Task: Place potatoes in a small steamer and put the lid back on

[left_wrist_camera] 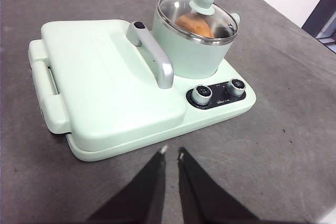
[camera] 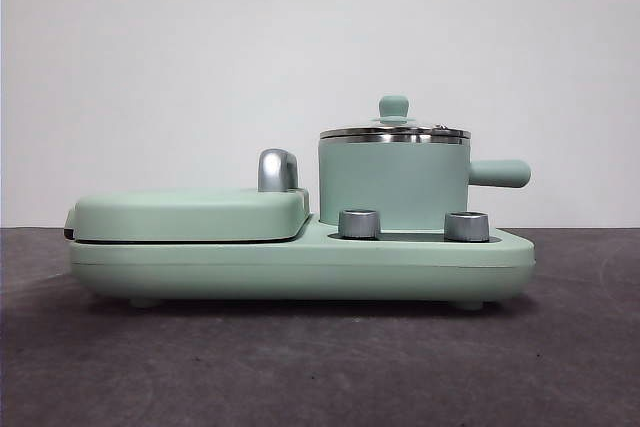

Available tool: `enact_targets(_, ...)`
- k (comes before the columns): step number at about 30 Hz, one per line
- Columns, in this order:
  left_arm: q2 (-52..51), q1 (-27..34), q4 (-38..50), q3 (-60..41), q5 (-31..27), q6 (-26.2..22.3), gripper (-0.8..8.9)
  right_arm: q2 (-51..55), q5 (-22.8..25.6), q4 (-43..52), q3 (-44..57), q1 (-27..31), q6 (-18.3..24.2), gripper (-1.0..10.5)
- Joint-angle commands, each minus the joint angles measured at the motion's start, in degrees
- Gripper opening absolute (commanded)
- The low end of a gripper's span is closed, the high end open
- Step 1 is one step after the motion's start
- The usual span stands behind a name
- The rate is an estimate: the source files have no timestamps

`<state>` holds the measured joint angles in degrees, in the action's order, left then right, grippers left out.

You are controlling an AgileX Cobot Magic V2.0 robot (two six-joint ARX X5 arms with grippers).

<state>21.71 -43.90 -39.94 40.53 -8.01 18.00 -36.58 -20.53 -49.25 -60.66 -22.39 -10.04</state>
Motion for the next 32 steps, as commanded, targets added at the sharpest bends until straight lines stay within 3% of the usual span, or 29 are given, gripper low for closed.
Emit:
enact_targets(1,0.22,-0.33,1.07,0.92,-0.11,-0.61,0.35,-0.26,0.11,0.59,-0.44,-0.24,0.04,0.1)
enact_targets(6,-4.31,4.92,10.36,-5.68,0.81,-0.61,0.35,-0.28,-0.02,0.81,-0.44,-0.24,0.04,0.1)
enact_targets(9,-7.80,13.05,20.72,-13.92,2.14,-1.81,0.35,-0.26,-0.02,0.85,-0.44,-0.24,0.04,0.1)
enact_targets(12,-12.68,23.08,28.98,-23.37,1.09,-8.96,0.35,-0.26,-0.02,0.85,-0.44,-0.24,0.04,0.1)
enact_targets(17,-19.26,33.94,31.36,-35.67,1.07,-10.03,0.35,-0.26,-0.02,0.85,-0.44,-0.24,0.04,0.1)
enact_targets(20,-21.59,36.85,28.28,-39.65,1.18,-9.81,0.35,-0.26,-0.02,0.83,-0.44,-0.24,0.04,0.1)
enact_targets(25,-21.53,39.80,33.00,-39.80,1.36,-10.21,0.35,-0.26,-0.04,1.44,-0.55,-0.24,0.04,0.1)
enact_targets(30,-21.46,40.74,29.42,-39.78,1.44,-10.08,0.35,-0.26,-0.02,1.66,-0.55,-0.24,0.04,0.1)
enact_targets(32,-21.46,41.05,29.42,-39.78,1.42,-12.24,0.35,-0.26,-0.04,1.68,-0.55,-0.24,0.04,0.1)
